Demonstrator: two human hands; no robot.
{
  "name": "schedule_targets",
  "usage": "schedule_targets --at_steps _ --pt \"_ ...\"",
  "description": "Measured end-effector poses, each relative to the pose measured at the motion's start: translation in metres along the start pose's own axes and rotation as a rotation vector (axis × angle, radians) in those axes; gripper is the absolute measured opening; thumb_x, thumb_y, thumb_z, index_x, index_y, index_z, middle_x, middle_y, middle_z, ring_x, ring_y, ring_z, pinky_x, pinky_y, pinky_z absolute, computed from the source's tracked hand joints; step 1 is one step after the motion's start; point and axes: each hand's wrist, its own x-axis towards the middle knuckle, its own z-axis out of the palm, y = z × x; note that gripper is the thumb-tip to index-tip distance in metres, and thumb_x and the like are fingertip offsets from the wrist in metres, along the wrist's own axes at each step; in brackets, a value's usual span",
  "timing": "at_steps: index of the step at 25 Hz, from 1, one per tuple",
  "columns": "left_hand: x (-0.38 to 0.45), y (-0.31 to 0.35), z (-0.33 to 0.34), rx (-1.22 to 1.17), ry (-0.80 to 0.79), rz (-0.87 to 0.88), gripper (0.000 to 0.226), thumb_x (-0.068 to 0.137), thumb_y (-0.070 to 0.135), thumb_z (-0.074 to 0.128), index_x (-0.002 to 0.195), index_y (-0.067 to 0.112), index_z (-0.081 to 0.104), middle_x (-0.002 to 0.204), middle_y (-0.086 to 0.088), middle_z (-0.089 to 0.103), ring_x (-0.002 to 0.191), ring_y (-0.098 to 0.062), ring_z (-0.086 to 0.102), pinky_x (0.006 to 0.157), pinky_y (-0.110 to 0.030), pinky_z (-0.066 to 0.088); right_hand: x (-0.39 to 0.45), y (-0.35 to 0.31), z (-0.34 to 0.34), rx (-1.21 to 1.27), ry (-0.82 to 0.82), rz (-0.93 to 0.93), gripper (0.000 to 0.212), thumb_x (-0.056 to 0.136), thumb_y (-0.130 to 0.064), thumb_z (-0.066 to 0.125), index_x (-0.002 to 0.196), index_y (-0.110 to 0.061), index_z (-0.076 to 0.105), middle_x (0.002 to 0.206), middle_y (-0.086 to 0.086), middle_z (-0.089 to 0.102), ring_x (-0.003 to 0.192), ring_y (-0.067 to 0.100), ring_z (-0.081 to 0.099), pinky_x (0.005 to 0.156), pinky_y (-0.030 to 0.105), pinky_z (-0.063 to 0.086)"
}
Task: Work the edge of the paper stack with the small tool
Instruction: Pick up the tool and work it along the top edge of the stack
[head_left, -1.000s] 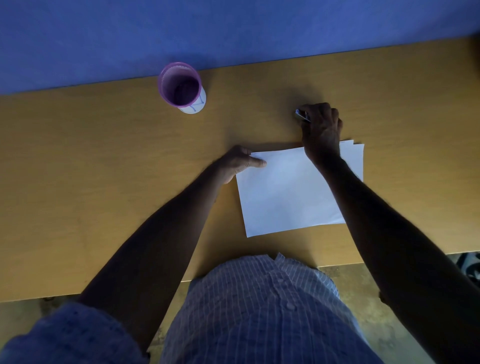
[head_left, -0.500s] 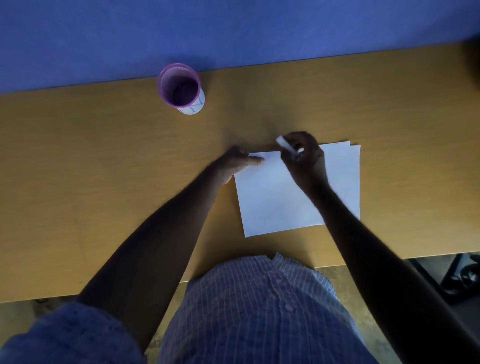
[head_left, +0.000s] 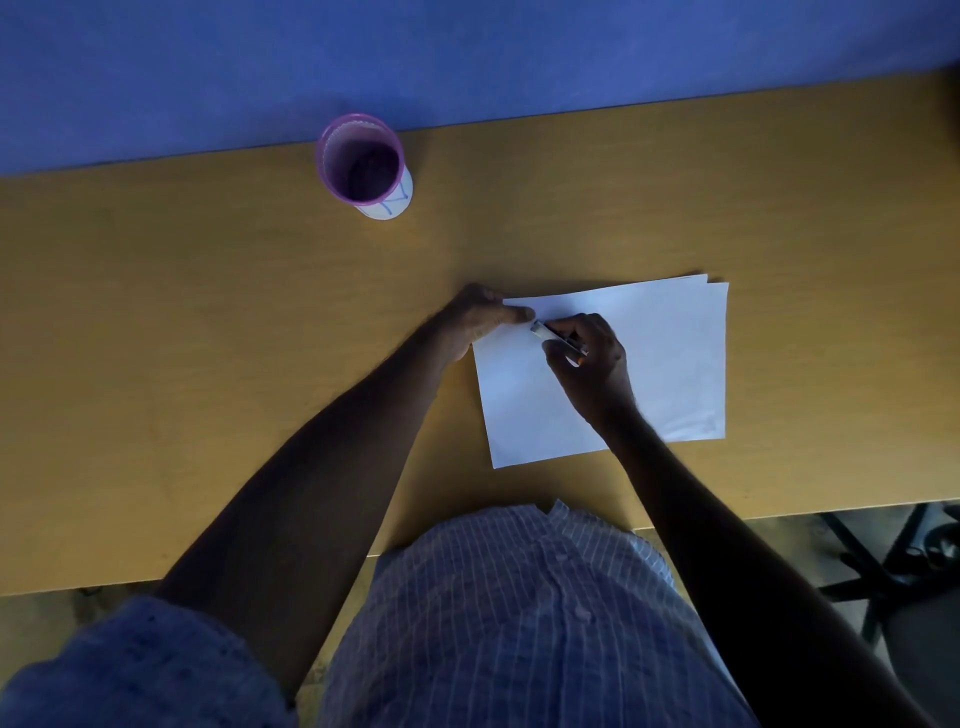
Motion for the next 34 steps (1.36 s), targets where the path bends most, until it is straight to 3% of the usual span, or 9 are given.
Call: schedule_targets --at_steps 2,3,7,11,16,19,23,29,34 --pt "0.001 -0.001 -0.001 0.009 -0.002 -0.008 0.037 0.081 0.019 0.088 0.059 0.016 0.057 0.061 0.011 0.058 0.071 -0.018 0.052 0.068 -0.030 0.038 0.000 0.000 0.000 -0.010 0.008 -0.011 0.015 0.090 -0.005 0.071 0.105 -0.007 0.070 0.105 0.003 0.067 0.094 0.015 0.066 0.084 0.008 0.054" --pt "0.002 -0.002 -0.001 0.016 -0.009 -0.018 0.040 0.082 0.020 0.087 0.059 0.015 0.054 0.060 0.011 0.057 0.072 -0.018 0.051 0.068 -0.030 0.038 0.000 0.000 0.001 -0.025 0.010 -0.019 0.016 0.090 -0.005 0.072 0.106 -0.007 0.070 0.105 0.004 0.068 0.094 0.014 0.066 0.084 0.006 0.052" --pt "0.002 -0.002 0.000 0.029 -0.017 -0.021 0.045 0.082 0.022 0.087 0.061 0.012 0.048 0.066 0.001 0.051 0.072 -0.020 0.046 0.071 -0.033 0.035 0.000 -0.001 -0.001 -0.051 0.016 -0.031 0.015 0.091 -0.004 0.073 0.106 -0.003 0.071 0.105 0.009 0.069 0.094 0.014 0.065 0.083 0.001 0.048" --pt "0.002 -0.002 -0.001 0.036 -0.006 0.013 0.021 0.081 0.021 0.087 0.081 0.007 0.071 0.093 -0.003 0.072 0.092 -0.027 0.063 0.083 -0.036 0.047 0.000 -0.003 -0.001 -0.061 0.020 -0.037 0.015 0.091 -0.003 0.074 0.105 -0.003 0.071 0.106 0.010 0.069 0.096 0.015 0.065 0.083 0.002 0.049" --pt "0.002 -0.002 0.000 0.028 -0.013 0.003 0.033 0.083 0.021 0.086 0.109 0.004 0.076 0.110 -0.004 0.075 0.102 -0.026 0.068 0.088 -0.036 0.054 0.002 -0.002 0.000 -0.128 0.012 -0.095 0.015 0.092 -0.005 0.075 0.106 -0.001 0.071 0.108 0.013 0.071 0.101 0.025 0.067 0.087 0.028 0.061" --pt "0.004 -0.003 -0.001 0.013 -0.010 0.018 0.031 0.081 0.019 0.087 0.107 0.004 0.077 0.109 -0.001 0.075 0.100 -0.022 0.067 0.080 -0.028 0.053 0.006 0.000 -0.002 -0.182 -0.013 -0.120 0.015 0.092 -0.006 0.074 0.107 -0.003 0.072 0.107 0.012 0.071 0.102 0.027 0.065 0.084 0.032 0.060" --pt "0.005 -0.005 -0.001 0.017 -0.015 0.025 0.037 0.083 0.017 0.085 0.116 0.003 0.076 0.126 -0.006 0.073 0.110 -0.023 0.065 0.094 -0.035 0.052 0.011 0.001 -0.003 -0.238 -0.041 -0.169 0.014 0.091 -0.004 0.076 0.105 -0.002 0.073 0.103 0.013 0.072 0.098 0.029 0.064 0.084 0.036 0.055" --pt "0.008 -0.004 -0.002 0.042 -0.025 0.000 0.013 0.079 0.016 0.088 0.078 0.020 0.075 0.093 0.009 0.073 0.092 -0.010 0.064 0.073 -0.024 0.046 0.022 0.003 -0.010 -0.200 -0.124 -0.183 0.018 0.088 -0.001 0.078 0.105 0.000 0.073 0.101 0.015 0.072 0.096 0.029 0.066 0.083 0.027 0.050" --pt "0.006 -0.003 -0.002 0.014 -0.025 0.000 0.012 0.080 0.013 0.086 0.090 0.013 0.079 0.095 0.004 0.075 0.095 -0.016 0.067 0.072 -0.024 0.048 0.028 0.006 -0.012 -0.212 -0.179 -0.199 0.018 0.087 0.000 0.078 0.105 -0.001 0.074 0.101 0.014 0.072 0.097 0.031 0.065 0.085 0.039 0.056"
